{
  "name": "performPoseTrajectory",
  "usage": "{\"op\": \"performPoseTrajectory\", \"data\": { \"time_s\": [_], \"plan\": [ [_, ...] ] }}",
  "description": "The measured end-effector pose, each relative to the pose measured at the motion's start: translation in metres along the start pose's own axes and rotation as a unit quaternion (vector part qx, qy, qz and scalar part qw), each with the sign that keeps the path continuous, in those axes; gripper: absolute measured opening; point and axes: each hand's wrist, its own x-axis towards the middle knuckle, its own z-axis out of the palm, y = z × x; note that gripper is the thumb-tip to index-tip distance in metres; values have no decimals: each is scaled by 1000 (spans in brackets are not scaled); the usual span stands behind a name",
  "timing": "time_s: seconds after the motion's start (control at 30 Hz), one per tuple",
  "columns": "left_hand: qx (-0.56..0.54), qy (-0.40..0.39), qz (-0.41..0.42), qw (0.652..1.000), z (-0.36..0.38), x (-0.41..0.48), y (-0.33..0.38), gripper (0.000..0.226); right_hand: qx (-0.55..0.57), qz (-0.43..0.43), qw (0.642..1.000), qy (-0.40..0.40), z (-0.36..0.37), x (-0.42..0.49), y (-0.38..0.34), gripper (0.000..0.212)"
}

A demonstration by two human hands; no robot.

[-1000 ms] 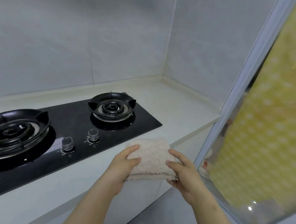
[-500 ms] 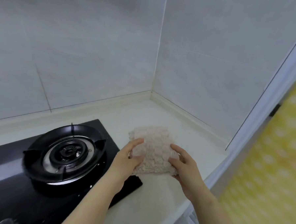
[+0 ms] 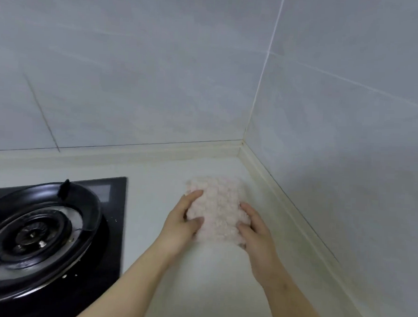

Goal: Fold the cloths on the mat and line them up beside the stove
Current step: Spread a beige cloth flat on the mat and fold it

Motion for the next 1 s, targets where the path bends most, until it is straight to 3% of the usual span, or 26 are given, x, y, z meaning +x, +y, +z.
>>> {"op": "performPoseTrajectory", "data": {
  "time_s": [0.07,0.13,0.2,0.3,0.5,0.7,1.0],
  "plan": [
    [1,22,-4,1000,11,23,1,49,20,1,999,-38,-9,28,-5,43],
    [-11,54,-62,997,20,40,-6,42,12,28,997,-70,-16,51,-4,41],
    [-23,72,-131,989,31,51,-14,38,-7,58,996,-70,-21,71,7,40],
    [12,89,-159,983,43,68,-31,41,-50,67,996,-41,-26,95,30,54],
    [58,110,-158,980,54,114,-35,40,-65,26,997,31,-21,142,45,47],
    [63,134,-124,981,63,168,-37,44,71,-28,991,111,-21,185,30,23],
    [65,165,-91,980,79,236,-40,48,77,-74,989,105,-11,222,26,28]
  ]
}}
